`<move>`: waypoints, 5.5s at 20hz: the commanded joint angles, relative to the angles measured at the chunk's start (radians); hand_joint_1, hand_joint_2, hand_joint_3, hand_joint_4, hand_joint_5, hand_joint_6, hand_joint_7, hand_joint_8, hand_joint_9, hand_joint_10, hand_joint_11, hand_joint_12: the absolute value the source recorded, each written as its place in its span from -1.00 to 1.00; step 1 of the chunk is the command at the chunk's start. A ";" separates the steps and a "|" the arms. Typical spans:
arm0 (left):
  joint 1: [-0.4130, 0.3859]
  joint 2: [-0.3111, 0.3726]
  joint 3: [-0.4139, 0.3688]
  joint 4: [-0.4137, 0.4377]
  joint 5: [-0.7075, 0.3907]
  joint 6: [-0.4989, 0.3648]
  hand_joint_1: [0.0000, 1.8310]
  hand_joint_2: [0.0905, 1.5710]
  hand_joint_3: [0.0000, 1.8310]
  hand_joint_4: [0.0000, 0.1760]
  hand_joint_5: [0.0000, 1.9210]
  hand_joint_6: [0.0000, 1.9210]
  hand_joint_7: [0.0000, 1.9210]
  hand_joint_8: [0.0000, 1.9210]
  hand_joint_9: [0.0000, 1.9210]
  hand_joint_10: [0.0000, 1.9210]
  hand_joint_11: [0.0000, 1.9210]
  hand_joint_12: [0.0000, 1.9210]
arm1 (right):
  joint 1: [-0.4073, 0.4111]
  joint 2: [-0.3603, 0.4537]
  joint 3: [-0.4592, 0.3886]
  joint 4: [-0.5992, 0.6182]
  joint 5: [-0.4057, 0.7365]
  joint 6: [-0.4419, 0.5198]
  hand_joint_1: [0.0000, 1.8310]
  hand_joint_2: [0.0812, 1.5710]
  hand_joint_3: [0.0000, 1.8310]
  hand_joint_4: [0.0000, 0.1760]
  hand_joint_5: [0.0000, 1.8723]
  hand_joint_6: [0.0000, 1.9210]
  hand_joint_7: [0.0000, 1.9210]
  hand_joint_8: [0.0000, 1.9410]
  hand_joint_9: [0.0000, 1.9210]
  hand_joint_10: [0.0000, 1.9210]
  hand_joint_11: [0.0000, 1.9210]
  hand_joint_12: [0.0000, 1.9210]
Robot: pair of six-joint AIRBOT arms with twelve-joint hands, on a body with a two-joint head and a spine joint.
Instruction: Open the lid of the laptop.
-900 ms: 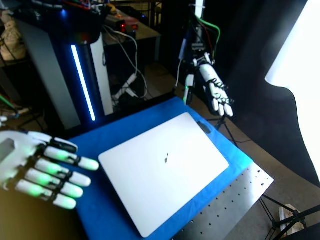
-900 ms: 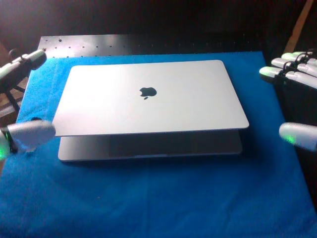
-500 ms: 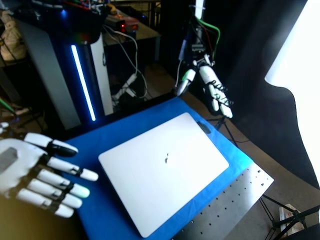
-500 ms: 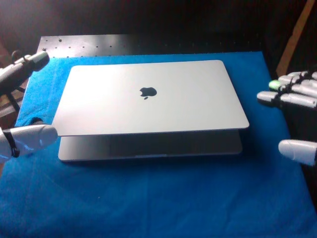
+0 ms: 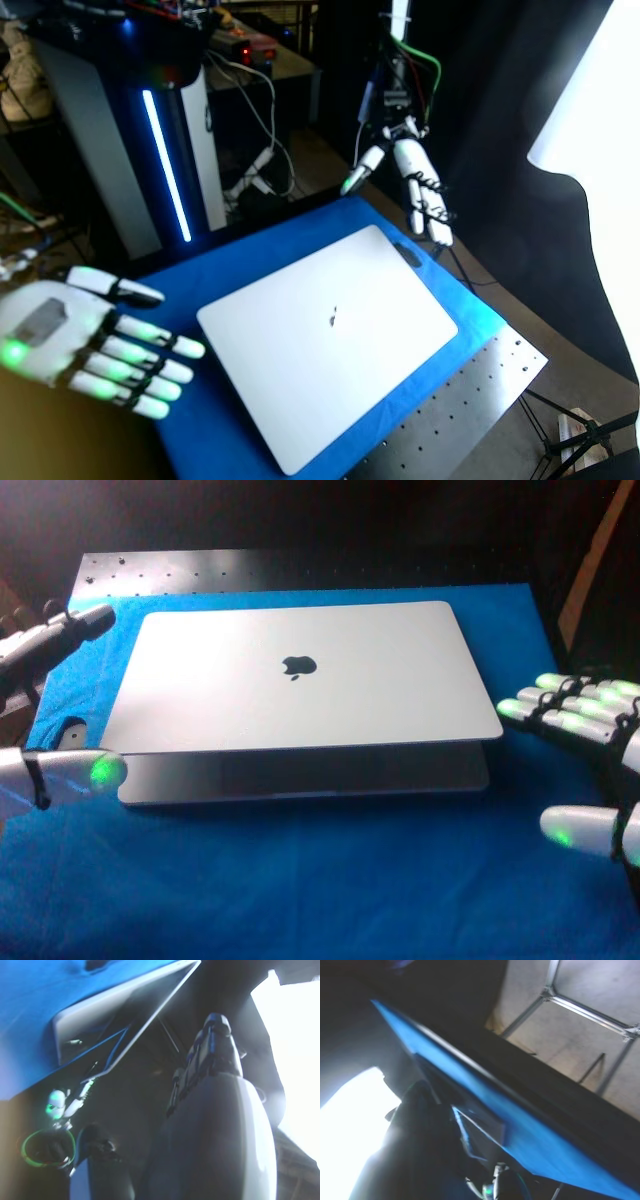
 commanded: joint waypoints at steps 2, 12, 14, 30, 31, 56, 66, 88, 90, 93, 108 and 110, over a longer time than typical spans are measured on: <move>-0.022 -0.007 0.007 0.010 -0.085 -0.006 -0.44 0.04 -1.00 1.00 -1.00 -1.00 -1.00 -1.00 -1.00 -1.00 -1.00 -1.00 | 0.009 -0.006 -0.001 0.000 0.102 0.004 -1.00 0.55 -1.00 -1.00 -1.00 -1.00 -1.00 -1.00 -1.00 -1.00 -0.98 -0.97; -0.165 -0.079 0.077 0.131 0.096 -0.006 -0.32 -0.03 -1.00 1.00 -1.00 -1.00 -1.00 -1.00 -1.00 -1.00 -1.00 -1.00 | 0.037 -0.040 0.001 -0.058 0.045 0.007 -1.00 0.58 -0.99 -1.00 -1.00 -1.00 -1.00 -1.00 -1.00 -1.00 -1.00 -1.00; -0.193 -0.093 0.089 0.157 0.124 -0.006 -0.39 -0.03 -1.00 1.00 -1.00 -1.00 -1.00 -1.00 -1.00 -1.00 -1.00 -1.00 | 0.057 -0.050 0.006 -0.079 0.025 0.007 -1.00 0.60 -0.98 -1.00 -1.00 -1.00 -1.00 -1.00 -1.00 -1.00 -1.00 -1.00; -0.290 -0.167 0.134 0.233 0.213 -0.006 -0.44 0.01 -1.00 1.00 -1.00 -1.00 -1.00 -1.00 -1.00 -1.00 -1.00 -1.00 | 0.144 -0.109 0.043 -0.127 0.000 0.007 -1.00 0.59 -1.00 -1.00 -1.00 -1.00 -1.00 -1.00 -1.00 -1.00 -1.00 -1.00; -0.290 -0.168 0.134 0.234 0.214 -0.006 -0.41 0.02 -1.00 1.00 -1.00 -1.00 -1.00 -1.00 -1.00 -1.00 -1.00 -1.00 | 0.154 -0.118 0.049 -0.134 -0.007 0.007 -1.00 0.57 -1.00 -1.00 -1.00 -1.00 -1.00 -1.00 -1.00 -1.00 -1.00 -1.00; -0.449 -0.288 0.238 0.231 0.357 0.123 -0.30 0.13 -0.98 1.00 -1.00 -1.00 -1.00 -1.00 -1.00 -1.00 -1.00 -1.00 | 0.168 -0.171 0.084 -0.156 -0.081 0.052 -1.00 0.54 -1.00 -1.00 -1.00 -1.00 -1.00 -1.00 -1.00 -1.00 -0.99 -0.99; -0.555 -0.291 0.269 0.233 0.396 0.185 -0.22 0.21 -1.00 0.53 -1.00 -1.00 -1.00 -1.00 -1.00 -1.00 -1.00 -1.00 | 0.161 -0.171 0.083 -0.165 -0.081 0.075 -1.00 0.58 -0.99 -1.00 -1.00 -1.00 -0.99 -1.00 -1.00 -1.00 -0.95 -0.98; -0.821 -0.381 0.436 0.219 0.501 0.200 -0.25 0.28 -1.00 1.00 -1.00 -1.00 -1.00 -1.00 -1.00 -1.00 -1.00 -1.00 | 0.150 -0.176 0.083 -0.239 -0.124 0.127 -1.00 0.61 -0.99 -1.00 -1.00 -1.00 -1.00 -1.00 -1.00 -1.00 -1.00 -1.00; -0.854 -0.399 0.475 0.219 0.533 0.201 -0.37 0.32 -0.99 1.00 -1.00 -1.00 -1.00 -1.00 -1.00 -1.00 -1.00 -1.00 | 0.149 -0.176 0.083 -0.239 -0.124 0.128 -1.00 0.61 -0.99 -1.00 -1.00 -1.00 -1.00 -1.00 -1.00 -1.00 -1.00 -1.00; -0.898 -0.428 0.543 0.220 0.629 0.216 -0.31 0.29 -1.00 1.00 -1.00 -1.00 -1.00 -1.00 -1.00 -1.00 -1.00 -1.00 | 0.150 -0.176 0.086 -0.252 -0.124 0.129 -1.00 0.62 -0.99 -1.00 -1.00 -1.00 -1.00 -1.00 -1.00 -1.00 -1.00 -1.00; -1.135 -0.540 0.822 0.226 1.011 0.519 -0.06 0.21 -1.00 1.00 -1.00 -1.00 -1.00 -1.00 -1.00 -1.00 -1.00 -1.00 | 0.156 -0.180 0.101 -0.271 -0.124 0.137 -1.00 0.59 -1.00 -1.00 -1.00 -1.00 -1.00 -1.00 -1.00 -1.00 -1.00 -1.00; -1.157 -0.544 0.843 0.073 1.053 0.707 -0.12 0.22 -1.00 1.00 -1.00 -1.00 -1.00 -1.00 -1.00 -1.00 -1.00 -1.00 | 0.167 -0.186 0.105 -0.274 -0.124 0.137 -1.00 0.59 -0.99 -1.00 -1.00 -1.00 -1.00 -1.00 -1.00 -1.00 -0.94 -0.97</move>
